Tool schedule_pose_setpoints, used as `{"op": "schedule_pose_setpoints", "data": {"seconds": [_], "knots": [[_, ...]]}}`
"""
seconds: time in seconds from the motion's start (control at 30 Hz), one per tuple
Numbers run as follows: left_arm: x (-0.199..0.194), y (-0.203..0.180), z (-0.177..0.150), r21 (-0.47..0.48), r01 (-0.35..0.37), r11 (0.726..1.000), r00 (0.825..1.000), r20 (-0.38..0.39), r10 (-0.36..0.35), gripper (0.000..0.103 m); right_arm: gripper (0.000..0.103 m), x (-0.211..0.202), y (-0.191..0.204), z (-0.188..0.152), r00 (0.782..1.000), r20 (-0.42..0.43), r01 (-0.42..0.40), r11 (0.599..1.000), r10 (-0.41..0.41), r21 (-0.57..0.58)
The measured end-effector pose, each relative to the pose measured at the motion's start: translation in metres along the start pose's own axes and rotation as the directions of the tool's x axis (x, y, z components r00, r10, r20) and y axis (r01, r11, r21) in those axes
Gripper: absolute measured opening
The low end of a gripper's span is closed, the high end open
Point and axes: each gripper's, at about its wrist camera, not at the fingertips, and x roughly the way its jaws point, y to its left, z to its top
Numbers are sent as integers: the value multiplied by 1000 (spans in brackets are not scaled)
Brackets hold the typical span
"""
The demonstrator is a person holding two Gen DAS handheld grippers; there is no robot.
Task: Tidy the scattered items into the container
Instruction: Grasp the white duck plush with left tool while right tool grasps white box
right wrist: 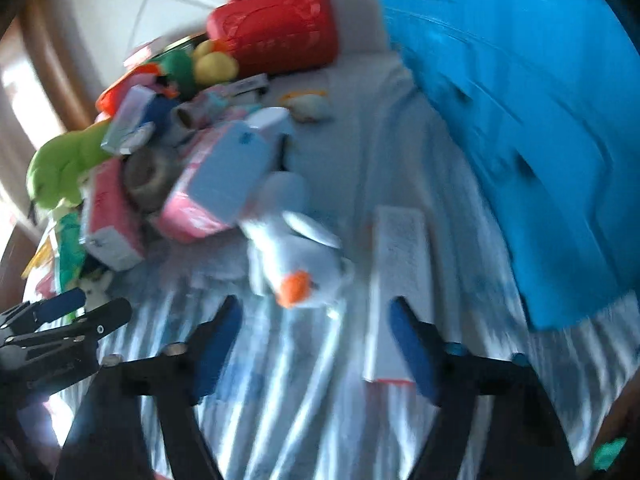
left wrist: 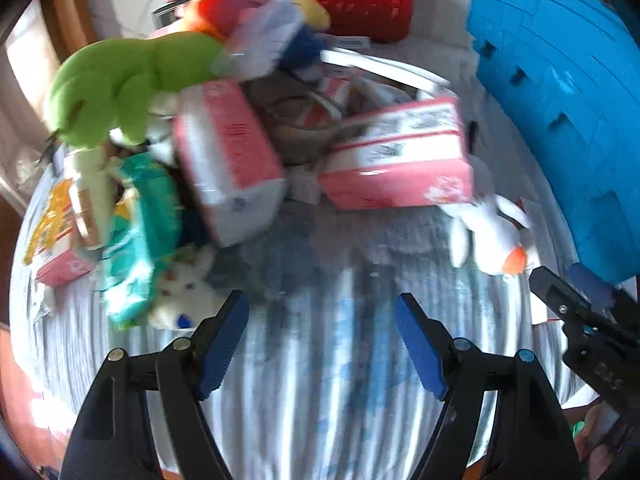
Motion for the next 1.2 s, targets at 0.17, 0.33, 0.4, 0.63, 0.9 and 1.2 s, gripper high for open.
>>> {"op": "schedule_pose_setpoints", "data": {"seconds": [0.17,0.33,0.4,0.63,0.9,1.2], "knots": [[19,-46,11,38,85,996,996,-14,-84,75,70,-4,-30,-20,999,13,49,997,-49,57],[32,-96,30,53,149,987,989,-3,-149,75,70,-4,-48,-31,998,12,60,994,-61,95],[49,-112,36,79,114,990,993,-24,-112,75,70,-1,-53,-32,998,9,54,992,-56,116],[58,-109,26,141,203,969,979,-28,-201,49,70,3,-49,-36,999,29,25,993,-29,117],[41,-73,5,183,192,964,981,-30,-189,37,50,16,-33,-23,999,19,35,997,-37,65],[34,-81,25,192,203,960,977,17,-210,46,43,23,-33,-21,999,4,43,997,-44,61]]}}
